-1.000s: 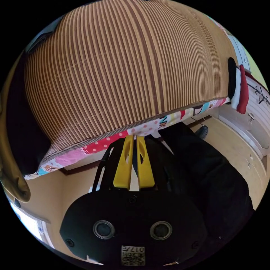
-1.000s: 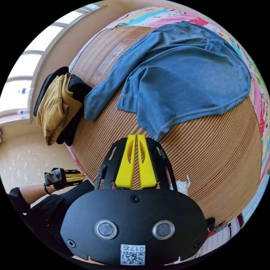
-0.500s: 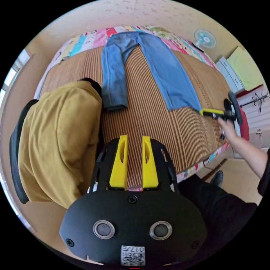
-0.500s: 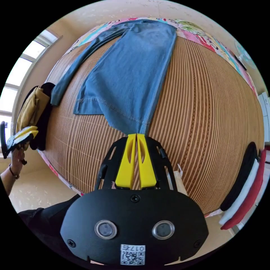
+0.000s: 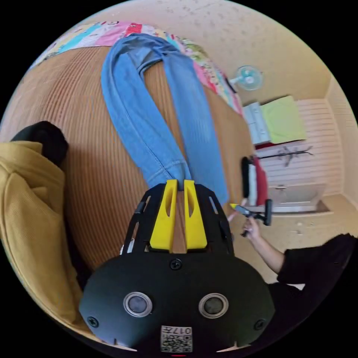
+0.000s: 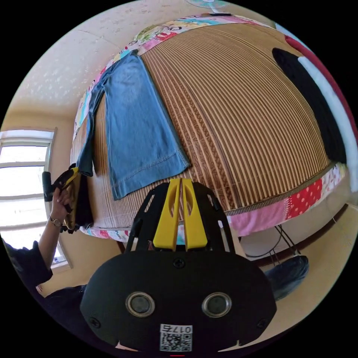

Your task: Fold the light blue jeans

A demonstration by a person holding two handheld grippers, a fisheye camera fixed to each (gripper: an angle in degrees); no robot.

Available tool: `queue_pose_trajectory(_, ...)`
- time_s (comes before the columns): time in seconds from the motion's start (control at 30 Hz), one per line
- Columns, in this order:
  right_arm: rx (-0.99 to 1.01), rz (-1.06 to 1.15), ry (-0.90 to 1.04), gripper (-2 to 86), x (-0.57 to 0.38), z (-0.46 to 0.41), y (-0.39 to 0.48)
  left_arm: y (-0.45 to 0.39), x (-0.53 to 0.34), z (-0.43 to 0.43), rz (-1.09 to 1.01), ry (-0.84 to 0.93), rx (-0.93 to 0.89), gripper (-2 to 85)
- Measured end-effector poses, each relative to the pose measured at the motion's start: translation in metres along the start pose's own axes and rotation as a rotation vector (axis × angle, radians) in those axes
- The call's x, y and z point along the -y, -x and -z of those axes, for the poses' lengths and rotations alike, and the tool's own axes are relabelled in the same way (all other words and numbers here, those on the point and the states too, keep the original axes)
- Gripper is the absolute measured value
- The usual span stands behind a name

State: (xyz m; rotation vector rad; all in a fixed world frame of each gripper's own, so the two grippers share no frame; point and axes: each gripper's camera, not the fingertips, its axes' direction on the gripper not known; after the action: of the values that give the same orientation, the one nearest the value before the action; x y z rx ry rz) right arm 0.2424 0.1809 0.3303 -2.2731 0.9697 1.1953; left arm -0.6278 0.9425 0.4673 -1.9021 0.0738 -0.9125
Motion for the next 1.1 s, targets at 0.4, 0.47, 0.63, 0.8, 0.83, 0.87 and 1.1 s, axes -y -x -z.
queue_pose_trajectory(0.4, 0.372, 0.320, 0.070, 2.9, -0.036, -0.045, 0.124, 0.031, -0.179, 0.030, 0.255, -0.050, 0.227, 4.7)
queue_pose_trajectory(0.47, 0.436, 0.353, 0.101, 4.3, -0.031, -0.060, 0.148, 0.040, -0.175, 0.040, 0.275, -0.129, 0.223, 5.9)
queue_pose_trajectory(0.63, 0.346, 0.433, 0.216, 11.4, -0.027, -0.111, 0.223, 0.062, -0.161, 0.034, 0.365, -0.150, 0.147, 6.4)
queue_pose_trajectory(0.8, 0.086, 0.421, 0.170, 4.2, -0.048, -0.115, 0.267, 0.049, -0.178, 0.055, 0.378, -0.233, 0.219, 5.1)
queue_pose_trajectory(0.83, 0.098, 0.426, 0.153, 3.8, -0.049, -0.108, 0.265, 0.047, -0.184, 0.060, 0.383, -0.247, 0.201, 5.1)
queue_pose_trajectory(0.87, 0.162, 0.421, 0.120, 3.1, -0.049, -0.091, 0.255, 0.046, -0.189, 0.064, 0.384, -0.253, 0.179, 5.1)
queue_pose_trajectory(1.1, 0.091, 0.069, -0.104, 1.5, -0.045, -0.019, 0.107, 0.048, -0.202, 0.059, 0.342, -0.208, 0.102, 5.1)
